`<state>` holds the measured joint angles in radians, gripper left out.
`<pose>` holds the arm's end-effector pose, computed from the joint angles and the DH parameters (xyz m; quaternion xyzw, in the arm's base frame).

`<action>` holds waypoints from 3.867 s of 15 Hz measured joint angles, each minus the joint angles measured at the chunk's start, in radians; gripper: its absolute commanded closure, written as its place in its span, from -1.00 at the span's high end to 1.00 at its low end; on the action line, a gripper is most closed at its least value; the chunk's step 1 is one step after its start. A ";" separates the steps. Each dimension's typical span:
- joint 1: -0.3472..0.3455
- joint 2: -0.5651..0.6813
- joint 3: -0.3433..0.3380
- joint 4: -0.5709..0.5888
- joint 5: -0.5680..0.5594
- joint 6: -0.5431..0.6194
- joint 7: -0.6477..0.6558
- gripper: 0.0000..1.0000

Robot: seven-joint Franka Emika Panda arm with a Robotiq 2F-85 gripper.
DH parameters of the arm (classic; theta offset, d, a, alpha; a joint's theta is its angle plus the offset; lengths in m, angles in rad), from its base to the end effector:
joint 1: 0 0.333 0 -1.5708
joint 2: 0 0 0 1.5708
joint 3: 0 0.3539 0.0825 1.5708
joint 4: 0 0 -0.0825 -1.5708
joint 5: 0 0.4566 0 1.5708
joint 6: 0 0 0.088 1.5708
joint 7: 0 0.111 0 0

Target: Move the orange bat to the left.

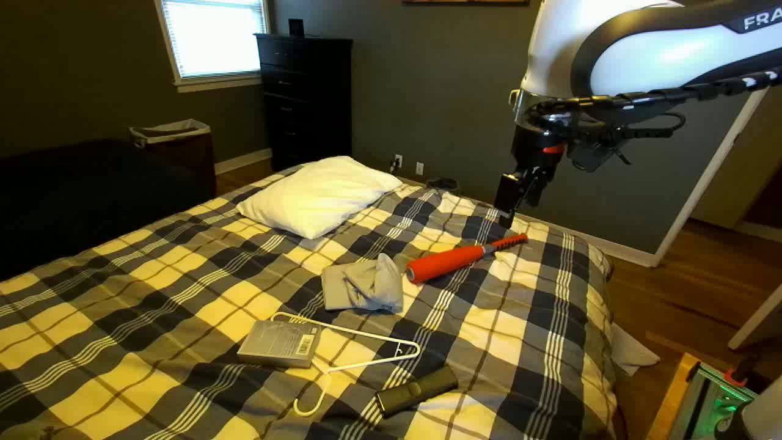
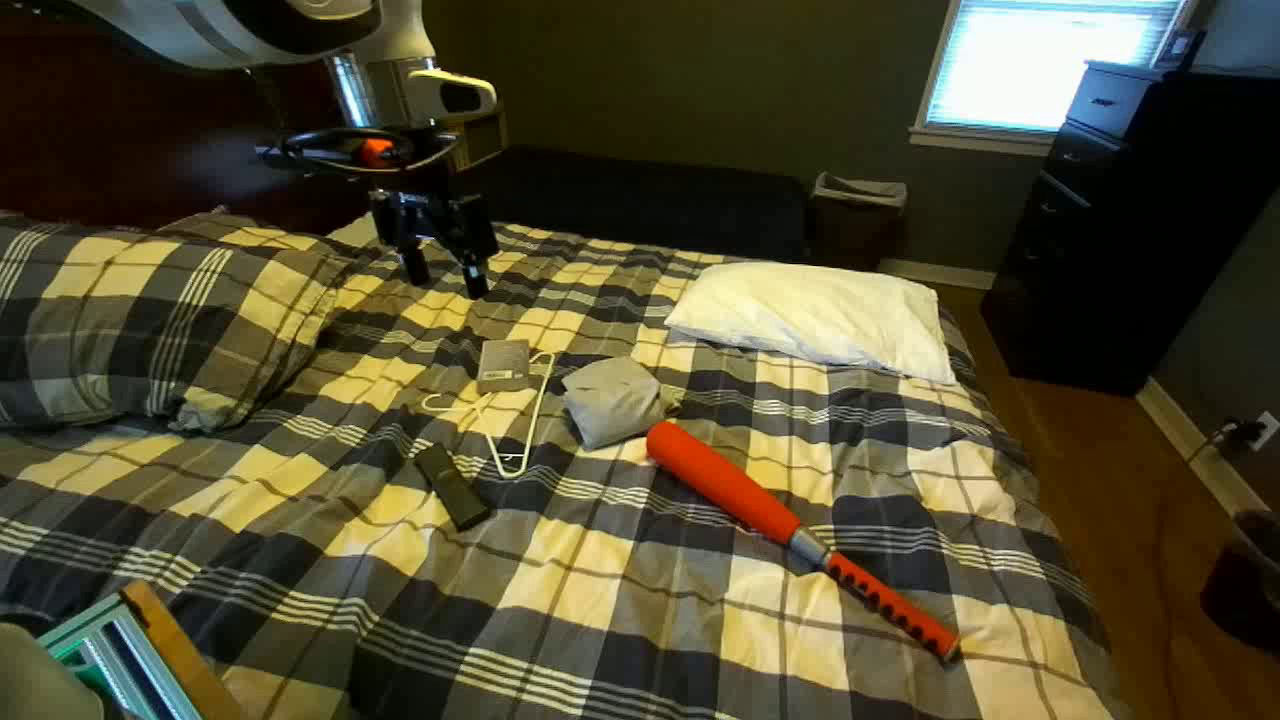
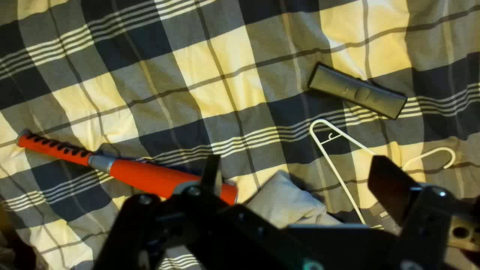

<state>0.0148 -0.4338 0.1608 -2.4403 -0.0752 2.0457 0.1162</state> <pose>0.4611 0.0792 0.4613 0.9968 0.0395 0.0257 0.0644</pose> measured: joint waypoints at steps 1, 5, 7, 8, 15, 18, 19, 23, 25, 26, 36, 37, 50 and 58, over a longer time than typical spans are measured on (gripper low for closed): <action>0.000 0.000 0.000 0.000 0.000 0.000 0.000 1.00; 0.000 0.000 0.000 0.000 0.000 0.000 0.000 1.00; 0.000 0.000 0.000 0.000 0.000 0.000 0.000 1.00; 0.000 0.000 0.000 0.000 0.000 0.000 0.000 1.00; 0.000 0.000 0.000 0.000 0.000 0.000 0.000 1.00; 0.000 0.000 -0.022 -0.001 0.034 0.030 0.028 1.00; -0.003 0.001 -0.043 -0.004 0.057 0.050 0.038 1.00; -0.045 0.012 -0.168 -0.022 0.134 0.116 0.033 1.00; -0.083 0.032 -0.243 -0.018 0.171 0.132 0.015 1.00; -0.103 0.047 -0.279 -0.008 0.189 0.133 0.007 1.00; -0.143 0.126 -0.350 0.057 0.340 0.129 0.005 1.00; -0.145 0.158 -0.361 0.086 0.375 0.126 0.012 1.00; -0.346 0.826 -0.455 0.741 0.782 -0.192 0.123 1.00; -0.394 0.954 -0.437 0.903 0.808 -0.331 0.261 1.00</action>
<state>-0.3791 0.5198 -0.2759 -1.5377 0.7328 1.7147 0.3772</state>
